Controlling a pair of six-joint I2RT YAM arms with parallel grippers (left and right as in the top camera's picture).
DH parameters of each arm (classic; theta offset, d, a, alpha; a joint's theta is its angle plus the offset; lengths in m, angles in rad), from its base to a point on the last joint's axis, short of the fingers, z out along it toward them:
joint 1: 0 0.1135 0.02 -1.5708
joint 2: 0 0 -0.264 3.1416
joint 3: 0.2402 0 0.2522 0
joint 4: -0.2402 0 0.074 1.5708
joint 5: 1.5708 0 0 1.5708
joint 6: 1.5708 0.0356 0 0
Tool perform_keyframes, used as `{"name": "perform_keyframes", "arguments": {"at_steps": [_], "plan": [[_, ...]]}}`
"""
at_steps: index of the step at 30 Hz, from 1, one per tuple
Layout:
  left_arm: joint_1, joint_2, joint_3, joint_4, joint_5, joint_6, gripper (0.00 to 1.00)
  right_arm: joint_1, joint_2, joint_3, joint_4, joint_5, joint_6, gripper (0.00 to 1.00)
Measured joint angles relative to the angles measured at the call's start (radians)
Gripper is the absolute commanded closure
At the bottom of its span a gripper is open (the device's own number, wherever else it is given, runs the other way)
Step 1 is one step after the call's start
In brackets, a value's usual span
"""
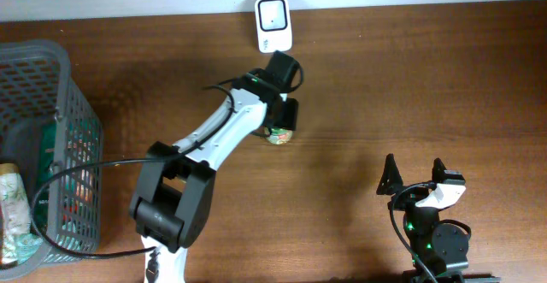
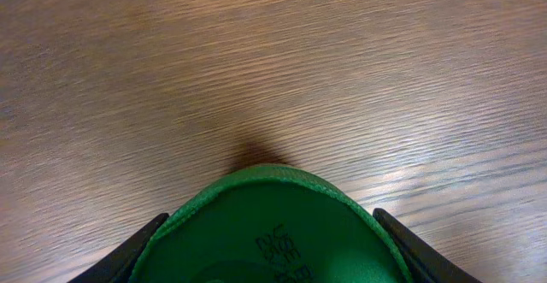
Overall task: Scan the item barcode
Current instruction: 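Carry the green-lidded jar forward and set it near the scanner, then return the left gripper to the basket and grasp the white tube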
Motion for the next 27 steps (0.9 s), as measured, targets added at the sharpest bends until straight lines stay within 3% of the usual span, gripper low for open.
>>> {"name": "perform_keyframes", "arguments": {"at_steps": [5,7,8,9,17,21,27], "plan": [[-0.041,0.013,0.000,0.060,-0.022,-0.017,0.36,0.000,0.000,0.000,0.000,0.000,0.000,0.02],[-0.042,0.014,0.000,0.094,-0.032,-0.022,0.21,0.000,0.000,0.000,0.000,0.000,0.000,0.02],[-0.042,0.014,0.000,0.112,-0.037,-0.024,0.07,0.000,0.000,0.000,0.000,0.000,0.000,0.02],[-0.041,0.014,0.000,0.132,-0.042,-0.027,0.00,0.000,0.000,0.000,0.000,0.000,0.000,0.02],[-0.034,0.014,0.021,0.105,-0.051,-0.021,0.01,0.000,0.000,0.000,0.000,0.000,0.000,0.02],[0.020,0.010,0.174,-0.047,-0.067,-0.002,0.01,0.000,0.000,0.000,0.000,0.000,0.000,0.02],[0.216,-0.111,0.456,-0.327,-0.082,0.031,0.04,0.000,0.000,0.000,0.000,0.000,0.000,0.02]]}}
